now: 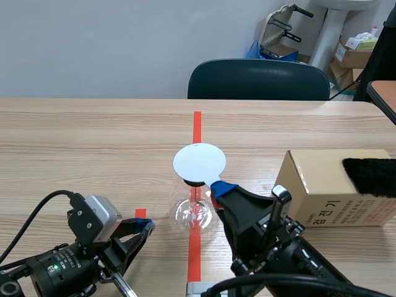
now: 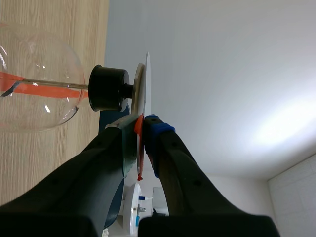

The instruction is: Do the electroscope experiment

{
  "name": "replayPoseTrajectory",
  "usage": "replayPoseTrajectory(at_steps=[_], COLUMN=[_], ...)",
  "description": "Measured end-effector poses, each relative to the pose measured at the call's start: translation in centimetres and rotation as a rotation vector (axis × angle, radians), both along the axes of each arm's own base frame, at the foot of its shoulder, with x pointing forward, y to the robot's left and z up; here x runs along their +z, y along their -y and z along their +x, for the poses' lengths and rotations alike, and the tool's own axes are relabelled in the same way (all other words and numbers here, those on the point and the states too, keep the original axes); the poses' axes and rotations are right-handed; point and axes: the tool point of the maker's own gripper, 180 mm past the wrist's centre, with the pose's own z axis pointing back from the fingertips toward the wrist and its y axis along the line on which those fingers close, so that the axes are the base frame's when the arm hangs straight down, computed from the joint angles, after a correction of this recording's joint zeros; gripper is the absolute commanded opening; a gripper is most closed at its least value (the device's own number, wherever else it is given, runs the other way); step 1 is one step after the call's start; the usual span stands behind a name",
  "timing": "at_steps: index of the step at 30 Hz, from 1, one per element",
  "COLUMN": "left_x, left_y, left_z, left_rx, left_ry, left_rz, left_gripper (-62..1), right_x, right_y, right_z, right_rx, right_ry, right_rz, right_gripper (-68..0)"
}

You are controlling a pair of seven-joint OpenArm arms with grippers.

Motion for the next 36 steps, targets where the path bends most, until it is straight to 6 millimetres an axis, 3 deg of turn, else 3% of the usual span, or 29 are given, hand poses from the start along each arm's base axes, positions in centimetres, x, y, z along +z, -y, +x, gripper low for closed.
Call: replayPoseTrajectory(at_steps=[36], left_x=[0.16], left_y=[0.67], left_z=[0.00], left_rx=[0.000], left_ry=[0.001], left_rz=[-0.018], left_gripper=[-58.2], right_x=[0.00], right_y=[0.00], right_z=[0.00], right_rx=[0.000], right_ry=[0.000], right_rz=[0.000], right_gripper=[-66.2])
